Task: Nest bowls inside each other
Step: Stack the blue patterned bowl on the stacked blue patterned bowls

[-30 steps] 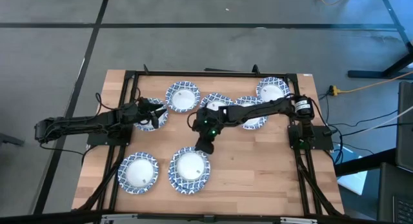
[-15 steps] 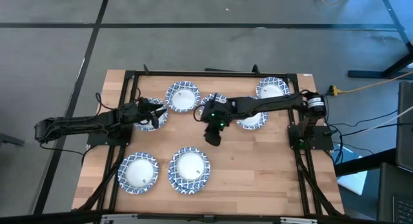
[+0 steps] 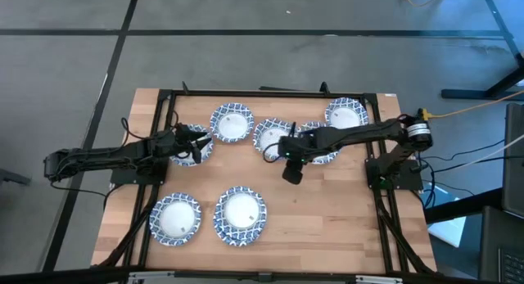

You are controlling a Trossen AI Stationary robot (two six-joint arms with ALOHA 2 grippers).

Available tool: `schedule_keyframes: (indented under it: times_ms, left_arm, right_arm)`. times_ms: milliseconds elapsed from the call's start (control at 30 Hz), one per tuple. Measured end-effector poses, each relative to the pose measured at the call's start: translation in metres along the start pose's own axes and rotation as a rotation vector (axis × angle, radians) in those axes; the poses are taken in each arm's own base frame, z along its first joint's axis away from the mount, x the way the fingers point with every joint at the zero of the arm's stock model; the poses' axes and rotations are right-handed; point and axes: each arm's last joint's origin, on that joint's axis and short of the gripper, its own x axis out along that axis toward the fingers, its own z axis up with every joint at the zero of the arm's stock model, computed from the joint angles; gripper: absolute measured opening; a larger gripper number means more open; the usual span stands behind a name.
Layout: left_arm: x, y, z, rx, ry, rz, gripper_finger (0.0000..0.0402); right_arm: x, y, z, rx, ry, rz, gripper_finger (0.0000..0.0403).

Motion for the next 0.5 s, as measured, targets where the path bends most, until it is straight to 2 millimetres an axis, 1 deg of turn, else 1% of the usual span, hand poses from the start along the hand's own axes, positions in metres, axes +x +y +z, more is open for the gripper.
schedule_keyframes:
  times_ms: [100,200,300,367,500]
  left_arm:
    - [0.000,0.000,0.000,0.023,0.002,0.001,0.0160]
    - [0.000,0.000,0.000,0.032,0.002,0.003,0.0160]
    - [0.000,0.000,0.000,0.032,0.002,0.004,0.0160]
    - [0.000,0.000,0.000,0.032,0.002,0.004,0.0160]
    - [0.000,0.000,0.000,0.032,0.001,0.005,0.0160]
  right_arm:
    - [0.002,-0.007,-0.017,0.034,-0.027,-0.009,0.0129]
    - [-0.001,-0.014,-0.037,0.072,-0.043,-0.061,0.0129]
    - [-0.002,-0.020,-0.057,0.082,-0.060,-0.143,0.0129]
    - [-0.002,-0.023,-0.068,0.077,-0.064,-0.169,0.0129]
    - [0.000,-0.025,-0.082,0.055,-0.044,-0.178,0.0129]
